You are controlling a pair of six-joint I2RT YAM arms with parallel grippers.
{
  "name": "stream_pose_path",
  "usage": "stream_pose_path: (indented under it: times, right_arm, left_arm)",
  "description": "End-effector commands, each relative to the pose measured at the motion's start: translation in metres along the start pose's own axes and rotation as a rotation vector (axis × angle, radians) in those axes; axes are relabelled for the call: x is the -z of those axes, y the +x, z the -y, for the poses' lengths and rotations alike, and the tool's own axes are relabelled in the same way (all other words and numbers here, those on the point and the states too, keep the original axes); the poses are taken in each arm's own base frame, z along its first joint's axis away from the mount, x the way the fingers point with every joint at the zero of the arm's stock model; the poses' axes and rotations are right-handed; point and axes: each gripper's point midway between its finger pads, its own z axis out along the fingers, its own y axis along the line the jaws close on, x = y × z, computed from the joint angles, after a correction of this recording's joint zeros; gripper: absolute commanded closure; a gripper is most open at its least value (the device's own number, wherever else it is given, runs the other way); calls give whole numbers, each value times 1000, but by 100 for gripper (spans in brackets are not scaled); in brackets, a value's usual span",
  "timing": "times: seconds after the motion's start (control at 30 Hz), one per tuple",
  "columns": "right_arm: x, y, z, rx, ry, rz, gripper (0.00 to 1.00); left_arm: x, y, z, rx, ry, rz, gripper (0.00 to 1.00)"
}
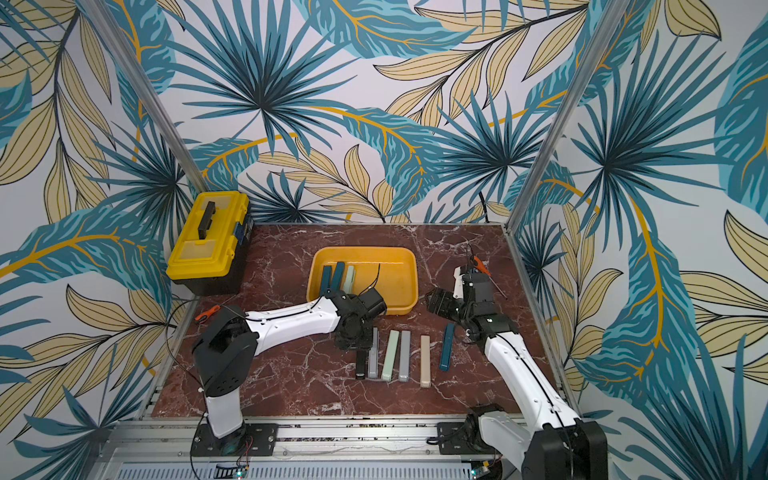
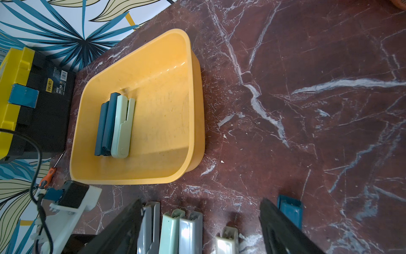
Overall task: Put the pruning pliers into the storage box
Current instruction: Pick up the pruning pliers from the center of the board.
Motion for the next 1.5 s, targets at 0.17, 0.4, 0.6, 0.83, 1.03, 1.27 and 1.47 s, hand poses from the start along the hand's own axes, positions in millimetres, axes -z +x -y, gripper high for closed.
stream_pose_path:
  times: [0.17,0.4,0.6,0.83,1.03,1.27,1.47]
  right_arm:
    - [0,10,5,15,16,-15,15]
    - [0,11,7,14,20,-16,15]
    - [-1,12,7,14,23,-21,15]
    - [-3,11,7,11,23,-22,15]
    - [-3,12,7,10,20,-22,15]
    - [-5,11,7,8,17,-19,15]
    - [-5,9,6,9,16,-14,15]
  left_arm:
    - [-9,-3,-4,-3,-27,-12,55]
    - [-23,-1,-6,-12,-54,-37,56]
    - [-33,1,-6,-24,-66,-53,68]
    - [-30,4,-10,-30,-61,-52,83]
    - [-10,5,-16,-33,-59,-34,86]
    - [45,-3,-12,-41,-22,25,83]
    - [84,-15,-2,-59,19,61,82]
